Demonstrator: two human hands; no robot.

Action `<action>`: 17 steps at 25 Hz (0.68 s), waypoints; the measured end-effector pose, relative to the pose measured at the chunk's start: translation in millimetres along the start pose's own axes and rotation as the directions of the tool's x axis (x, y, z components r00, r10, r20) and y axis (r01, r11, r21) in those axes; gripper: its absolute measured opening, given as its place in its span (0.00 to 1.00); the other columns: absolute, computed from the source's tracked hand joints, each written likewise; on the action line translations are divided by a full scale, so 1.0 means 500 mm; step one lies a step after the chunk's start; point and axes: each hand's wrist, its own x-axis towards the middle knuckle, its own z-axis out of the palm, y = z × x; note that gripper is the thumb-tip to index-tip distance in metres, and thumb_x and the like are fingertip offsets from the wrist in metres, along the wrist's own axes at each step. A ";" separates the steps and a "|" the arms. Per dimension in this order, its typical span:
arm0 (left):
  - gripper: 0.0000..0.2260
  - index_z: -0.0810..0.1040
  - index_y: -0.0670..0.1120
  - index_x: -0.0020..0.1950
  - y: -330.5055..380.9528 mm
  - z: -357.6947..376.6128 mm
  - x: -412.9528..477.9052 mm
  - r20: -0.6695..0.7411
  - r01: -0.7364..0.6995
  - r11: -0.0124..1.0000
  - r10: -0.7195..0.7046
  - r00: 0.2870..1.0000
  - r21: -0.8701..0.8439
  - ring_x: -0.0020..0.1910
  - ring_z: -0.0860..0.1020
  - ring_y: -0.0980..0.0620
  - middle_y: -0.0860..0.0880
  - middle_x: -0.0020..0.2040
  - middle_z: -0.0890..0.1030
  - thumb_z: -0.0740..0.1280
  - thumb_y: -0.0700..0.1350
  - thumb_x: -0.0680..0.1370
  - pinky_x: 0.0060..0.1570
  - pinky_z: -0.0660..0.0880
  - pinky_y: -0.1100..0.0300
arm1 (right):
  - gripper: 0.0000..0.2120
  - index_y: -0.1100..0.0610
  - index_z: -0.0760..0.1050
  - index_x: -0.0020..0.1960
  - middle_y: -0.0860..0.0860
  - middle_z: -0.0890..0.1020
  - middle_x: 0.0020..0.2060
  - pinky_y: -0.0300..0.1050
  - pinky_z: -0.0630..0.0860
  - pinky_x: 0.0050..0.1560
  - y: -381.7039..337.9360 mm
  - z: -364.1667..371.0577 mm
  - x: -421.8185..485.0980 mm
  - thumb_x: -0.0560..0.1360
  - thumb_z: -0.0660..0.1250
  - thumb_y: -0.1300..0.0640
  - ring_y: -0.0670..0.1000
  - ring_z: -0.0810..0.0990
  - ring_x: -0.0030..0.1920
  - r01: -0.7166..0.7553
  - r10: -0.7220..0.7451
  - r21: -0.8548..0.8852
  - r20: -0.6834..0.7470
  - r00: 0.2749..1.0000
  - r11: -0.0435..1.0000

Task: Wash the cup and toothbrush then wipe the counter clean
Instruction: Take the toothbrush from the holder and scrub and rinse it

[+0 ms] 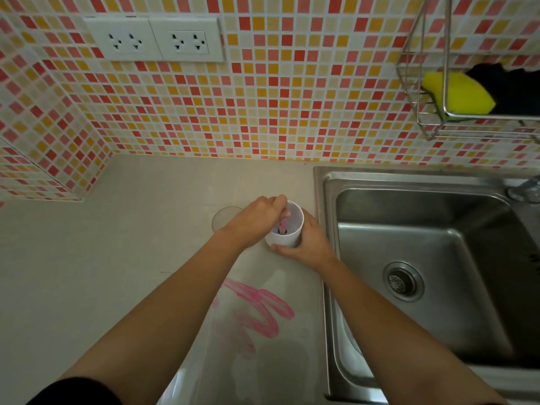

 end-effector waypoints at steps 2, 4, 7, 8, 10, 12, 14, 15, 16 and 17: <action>0.12 0.69 0.39 0.60 0.004 0.003 0.001 -0.040 -0.021 0.991 0.027 0.999 0.133 0.49 0.74 0.45 0.40 0.53 0.79 0.56 0.45 0.82 0.43 0.66 0.58 | 0.46 0.50 0.63 0.68 0.45 0.73 0.61 0.43 0.73 0.59 -0.002 0.000 -0.002 0.56 0.78 0.40 0.45 0.74 0.59 0.003 -0.003 0.002 -0.004 1.000 1.000; 0.12 0.68 0.40 0.59 0.009 0.004 0.002 -0.066 -0.038 0.980 0.051 0.996 0.195 0.50 0.74 0.45 0.41 0.54 0.79 0.54 0.47 0.82 0.42 0.64 0.61 | 0.46 0.50 0.63 0.68 0.45 0.73 0.61 0.42 0.73 0.58 -0.003 -0.002 -0.002 0.56 0.79 0.42 0.45 0.73 0.59 0.002 -0.002 0.001 -0.001 1.000 1.000; 0.12 0.68 0.40 0.58 0.013 0.002 0.000 -0.069 -0.061 0.975 0.077 0.995 0.214 0.50 0.74 0.45 0.41 0.55 0.79 0.54 0.48 0.82 0.42 0.62 0.62 | 0.46 0.51 0.62 0.69 0.47 0.73 0.62 0.45 0.73 0.60 0.000 -0.003 -0.001 0.57 0.79 0.41 0.46 0.73 0.60 -0.006 0.007 -0.023 0.016 1.000 1.000; 0.12 0.68 0.40 0.57 0.011 0.001 -0.001 -0.063 -0.070 0.981 0.083 0.995 0.181 0.50 0.74 0.45 0.41 0.55 0.79 0.55 0.48 0.82 0.43 0.63 0.61 | 0.47 0.51 0.62 0.69 0.47 0.72 0.63 0.45 0.73 0.61 0.002 -0.003 0.000 0.57 0.78 0.40 0.47 0.72 0.61 -0.004 0.005 -0.035 0.024 1.000 0.999; 0.12 0.69 0.40 0.57 0.006 -0.003 -0.001 -0.036 -0.093 0.981 0.101 0.994 0.169 0.50 0.74 0.44 0.41 0.55 0.79 0.55 0.48 0.82 0.44 0.65 0.59 | 0.50 0.52 0.60 0.70 0.48 0.71 0.65 0.47 0.72 0.63 0.004 -0.002 0.001 0.55 0.77 0.37 0.48 0.71 0.64 -0.013 0.014 -0.058 0.024 1.000 0.998; 0.11 0.68 0.41 0.57 0.005 -0.005 0.001 -0.012 -0.118 0.964 0.125 0.992 0.238 0.50 0.75 0.44 0.41 0.57 0.78 0.56 0.47 0.82 0.44 0.65 0.60 | 0.49 0.53 0.61 0.70 0.49 0.71 0.65 0.48 0.72 0.63 0.006 0.000 0.003 0.56 0.78 0.39 0.49 0.71 0.63 -0.014 0.015 -0.056 0.016 1.000 0.998; 0.10 0.68 0.41 0.59 0.010 -0.005 0.002 -0.009 -0.108 0.960 0.114 0.993 0.257 0.50 0.74 0.46 0.41 0.57 0.78 0.57 0.46 0.82 0.43 0.63 0.62 | 0.46 0.53 0.62 0.69 0.50 0.72 0.62 0.47 0.72 0.61 0.005 0.001 0.003 0.57 0.79 0.43 0.48 0.72 0.61 0.004 -0.004 -0.043 0.002 1.000 0.999; 0.10 0.67 0.41 0.59 0.013 -0.005 0.002 -0.017 -0.092 0.968 0.099 0.995 0.235 0.48 0.73 0.48 0.41 0.57 0.78 0.57 0.46 0.82 0.42 0.63 0.63 | 0.46 0.53 0.62 0.69 0.50 0.72 0.62 0.47 0.72 0.61 0.004 0.002 0.002 0.57 0.80 0.44 0.48 0.72 0.60 0.008 -0.008 -0.032 -0.005 1.000 0.999; 0.10 0.67 0.41 0.59 0.016 -0.007 0.001 -0.029 -0.072 0.977 0.080 0.996 0.199 0.45 0.71 0.49 0.41 0.55 0.78 0.57 0.46 0.82 0.41 0.63 0.63 | 0.45 0.53 0.62 0.69 0.49 0.72 0.62 0.46 0.72 0.61 0.006 0.003 0.002 0.57 0.80 0.45 0.48 0.72 0.60 0.008 -0.008 -0.021 -0.008 1.000 1.000; 0.10 0.67 0.41 0.58 0.016 -0.008 -0.001 -0.037 -0.054 0.986 0.060 0.997 0.158 0.43 0.69 0.50 0.40 0.54 0.79 0.57 0.46 0.82 0.41 0.63 0.63 | 0.46 0.53 0.62 0.69 0.49 0.72 0.62 0.47 0.72 0.61 0.007 0.003 0.002 0.57 0.79 0.45 0.48 0.72 0.60 0.004 -0.005 -0.019 -0.004 1.000 1.000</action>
